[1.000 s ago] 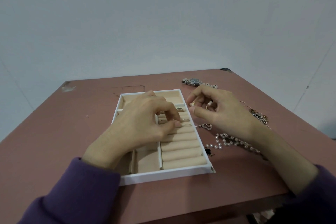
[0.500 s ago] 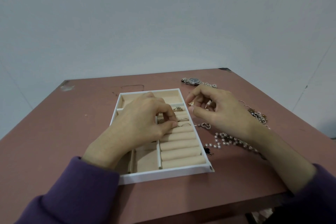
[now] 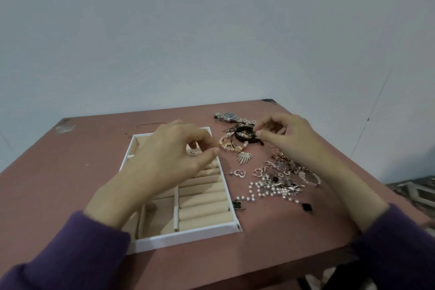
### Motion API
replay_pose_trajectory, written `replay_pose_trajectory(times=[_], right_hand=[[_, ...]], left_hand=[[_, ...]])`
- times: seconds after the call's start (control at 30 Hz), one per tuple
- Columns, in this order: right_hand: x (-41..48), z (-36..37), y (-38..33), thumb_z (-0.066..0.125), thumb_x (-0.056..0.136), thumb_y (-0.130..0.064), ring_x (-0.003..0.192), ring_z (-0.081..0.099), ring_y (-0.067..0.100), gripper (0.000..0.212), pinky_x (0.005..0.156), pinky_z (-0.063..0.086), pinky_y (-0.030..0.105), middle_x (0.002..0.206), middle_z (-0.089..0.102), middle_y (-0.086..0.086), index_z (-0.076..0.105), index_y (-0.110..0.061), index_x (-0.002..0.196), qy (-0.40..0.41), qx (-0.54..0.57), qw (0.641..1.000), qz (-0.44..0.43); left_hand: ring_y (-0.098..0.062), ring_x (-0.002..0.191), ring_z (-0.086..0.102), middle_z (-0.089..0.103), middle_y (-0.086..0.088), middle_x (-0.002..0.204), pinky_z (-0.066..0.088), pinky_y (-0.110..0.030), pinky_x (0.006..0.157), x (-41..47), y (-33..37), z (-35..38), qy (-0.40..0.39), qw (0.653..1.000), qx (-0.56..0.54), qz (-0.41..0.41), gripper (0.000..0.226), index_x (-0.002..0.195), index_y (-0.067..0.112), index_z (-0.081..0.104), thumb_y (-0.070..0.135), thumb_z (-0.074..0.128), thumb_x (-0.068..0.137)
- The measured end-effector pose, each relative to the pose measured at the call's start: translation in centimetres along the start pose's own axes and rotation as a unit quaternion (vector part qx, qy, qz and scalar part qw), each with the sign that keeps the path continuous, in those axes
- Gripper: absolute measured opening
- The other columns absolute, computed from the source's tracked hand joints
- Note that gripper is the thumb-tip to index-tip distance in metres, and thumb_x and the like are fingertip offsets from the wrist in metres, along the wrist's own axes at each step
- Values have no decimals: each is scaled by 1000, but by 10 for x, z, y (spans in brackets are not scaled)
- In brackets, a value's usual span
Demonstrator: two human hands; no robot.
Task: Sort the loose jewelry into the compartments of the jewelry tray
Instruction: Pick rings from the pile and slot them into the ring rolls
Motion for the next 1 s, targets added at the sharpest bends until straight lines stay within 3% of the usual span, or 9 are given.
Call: replay_pose_trajectory(times=[0.1, 0.17, 0.27, 0.43, 0.63, 0.77, 0.87, 1.0], right_hand=[[11, -25, 33, 66, 80, -14, 68, 56, 8, 9, 64, 43, 15, 70, 62, -5, 67, -22, 76, 39, -83, 994, 61], [14, -32, 50, 67, 78, -12, 76, 60, 18, 6, 72, 48, 27, 72, 64, 0, 69, -17, 76, 46, -101, 989, 100], [12, -31, 60, 68, 76, -16, 75, 61, 14, 7, 70, 45, 26, 67, 64, -7, 68, -22, 72, 5, -139, 983, 120], [15, -30, 63, 75, 70, -29, 81, 64, 13, 9, 79, 51, 31, 74, 69, -7, 71, -24, 76, -11, -138, 982, 128], [17, -27, 68, 76, 71, -26, 77, 59, 12, 8, 71, 44, 25, 64, 61, -10, 69, -23, 68, -17, -136, 979, 153], [17, -26, 69, 74, 74, -21, 76, 58, 11, 6, 65, 40, 23, 69, 62, -6, 70, -16, 75, -25, -110, 982, 152], [17, -25, 68, 73, 74, -19, 80, 55, 13, 19, 66, 42, 26, 79, 56, -6, 62, -21, 89, -14, -112, 984, 138], [17, -24, 65, 70, 74, -8, 82, 55, 15, 27, 68, 45, 29, 77, 52, -10, 55, -22, 92, -12, -96, 988, 122]], left_hand=[[0, 78, 53, 65, 15, 77, 39, -14, 68, 20, 18, 11, -42, 999, 12, 13, 12, 82, 27, 70, 36, 63, 81], [-4, 76, 57, 66, 13, 76, 45, -23, 71, 38, 28, 24, -71, 997, 6, 1, 10, 84, 27, 71, 33, 64, 80], [-6, 69, 57, 56, 17, 63, 49, -26, 73, 65, 39, 49, -93, 996, 5, -10, 7, 83, 25, 70, 24, 65, 79], [-16, 83, 64, 68, 3, 80, 53, -32, 80, 95, 45, 83, -94, 995, 12, -28, 9, 85, 22, 71, 19, 65, 78], [-18, 67, 59, 73, -3, 86, 46, -26, 66, 109, 43, 93, -82, 993, 33, -73, 14, 89, 19, 73, 23, 72, 75], [-20, 83, 66, 72, -5, 90, 51, -29, 72, 114, 42, 102, -103, 991, 11, -87, 19, 88, 18, 72, 22, 76, 71], [-21, 87, 66, 72, -5, 89, 53, -33, 79, 115, 43, 108, -127, 988, -23, -85, 18, 81, 20, 68, 19, 79, 67], [-22, 88, 65, 70, -6, 90, 53, -34, 80, 116, 41, 113, -130, 988, -26, -82, 21, 74, 22, 61, 18, 80, 66]])
Point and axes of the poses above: each hand's wrist, its own x-axis towards the middle knuckle, its own z-axis out of the palm, y = z × x, the point moved 3 cm from there along x, towards the middle knuckle
